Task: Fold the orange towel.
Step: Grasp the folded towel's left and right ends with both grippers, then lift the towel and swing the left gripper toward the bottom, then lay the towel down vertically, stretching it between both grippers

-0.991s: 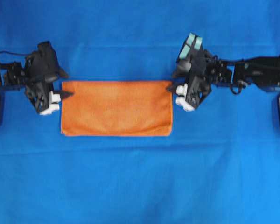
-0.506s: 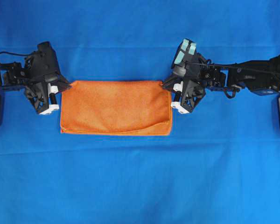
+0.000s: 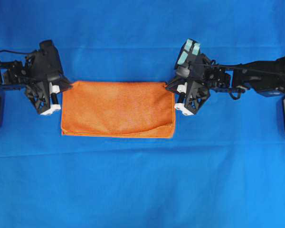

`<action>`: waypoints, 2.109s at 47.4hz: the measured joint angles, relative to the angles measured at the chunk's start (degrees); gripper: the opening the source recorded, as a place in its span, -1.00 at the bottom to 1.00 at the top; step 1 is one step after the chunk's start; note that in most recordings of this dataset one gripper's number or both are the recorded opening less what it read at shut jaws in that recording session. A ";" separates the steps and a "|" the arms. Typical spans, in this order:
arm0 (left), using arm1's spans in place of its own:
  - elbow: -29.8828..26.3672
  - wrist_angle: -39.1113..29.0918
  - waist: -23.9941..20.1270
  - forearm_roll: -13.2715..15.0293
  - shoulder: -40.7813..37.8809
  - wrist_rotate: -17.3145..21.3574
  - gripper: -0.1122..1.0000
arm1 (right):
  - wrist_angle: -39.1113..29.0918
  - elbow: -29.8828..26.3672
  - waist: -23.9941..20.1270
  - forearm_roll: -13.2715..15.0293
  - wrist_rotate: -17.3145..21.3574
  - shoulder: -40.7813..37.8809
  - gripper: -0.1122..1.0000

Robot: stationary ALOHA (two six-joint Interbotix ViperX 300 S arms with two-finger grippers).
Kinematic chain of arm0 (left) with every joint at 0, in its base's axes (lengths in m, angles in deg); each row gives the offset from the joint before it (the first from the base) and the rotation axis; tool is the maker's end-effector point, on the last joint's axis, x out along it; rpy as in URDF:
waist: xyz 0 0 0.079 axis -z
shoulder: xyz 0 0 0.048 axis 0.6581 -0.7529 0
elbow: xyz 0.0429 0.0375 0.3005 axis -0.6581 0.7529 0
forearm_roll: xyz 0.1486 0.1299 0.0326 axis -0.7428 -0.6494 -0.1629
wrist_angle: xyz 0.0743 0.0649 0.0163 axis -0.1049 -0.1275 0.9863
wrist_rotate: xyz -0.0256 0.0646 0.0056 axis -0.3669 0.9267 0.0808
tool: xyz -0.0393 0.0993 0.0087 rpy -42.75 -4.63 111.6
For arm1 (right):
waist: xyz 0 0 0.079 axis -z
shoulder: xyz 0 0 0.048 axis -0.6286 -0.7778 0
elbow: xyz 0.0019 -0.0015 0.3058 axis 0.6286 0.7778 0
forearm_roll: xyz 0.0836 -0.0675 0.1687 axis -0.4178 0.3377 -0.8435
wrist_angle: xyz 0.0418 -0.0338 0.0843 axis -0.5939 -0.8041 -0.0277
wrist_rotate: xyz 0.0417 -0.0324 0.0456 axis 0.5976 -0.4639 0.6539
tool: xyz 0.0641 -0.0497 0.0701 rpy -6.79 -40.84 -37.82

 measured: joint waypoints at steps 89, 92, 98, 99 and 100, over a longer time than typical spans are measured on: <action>-29.00 6.06 20.65 0.00 -10.11 4.39 -0.74 | -10.72 -18.46 16.52 10.63 -0.44 4.92 -0.74; -31.11 6.15 20.65 0.09 -11.60 6.42 -0.74 | -11.25 -19.78 16.52 10.90 -0.44 4.22 -0.74; -33.75 6.15 20.57 0.09 -13.27 7.91 -0.74 | -11.69 -21.01 16.44 10.90 -0.44 3.52 -0.74; -34.19 6.06 20.57 0.09 -13.54 8.00 -0.74 | -11.78 -21.01 16.44 10.90 -0.44 3.52 -0.74; -34.37 6.06 20.57 0.09 -13.71 8.09 -0.74 | -11.78 -20.92 16.44 10.99 -0.44 3.52 -0.74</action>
